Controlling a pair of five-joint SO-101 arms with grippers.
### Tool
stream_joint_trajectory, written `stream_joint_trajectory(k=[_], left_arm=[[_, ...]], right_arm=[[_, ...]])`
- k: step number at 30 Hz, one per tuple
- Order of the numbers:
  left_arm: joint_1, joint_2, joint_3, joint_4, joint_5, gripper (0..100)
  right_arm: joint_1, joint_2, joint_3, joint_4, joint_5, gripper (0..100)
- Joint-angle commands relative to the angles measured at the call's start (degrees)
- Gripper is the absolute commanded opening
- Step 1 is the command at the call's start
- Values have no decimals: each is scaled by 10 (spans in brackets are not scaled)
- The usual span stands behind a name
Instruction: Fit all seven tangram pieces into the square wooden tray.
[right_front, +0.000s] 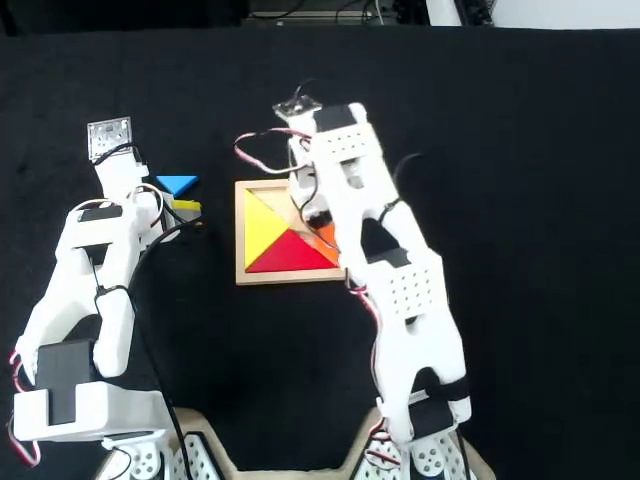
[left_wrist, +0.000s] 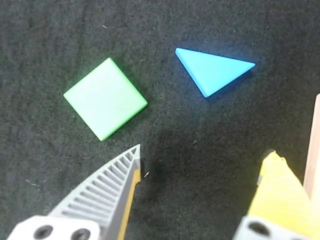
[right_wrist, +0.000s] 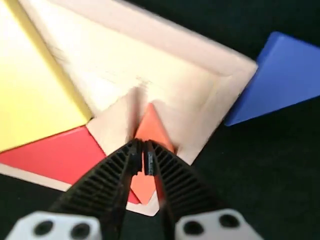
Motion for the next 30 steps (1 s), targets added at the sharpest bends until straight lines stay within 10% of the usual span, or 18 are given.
stream_joint_trajectory(k=[1,30], left_arm=[[2,-8,-1,-4,-5,364],[2,-8,-1,-5,-5,364]], right_arm=[[-20,-7,-11,14,4,11],[-44,29,-81,-93,42,11]])
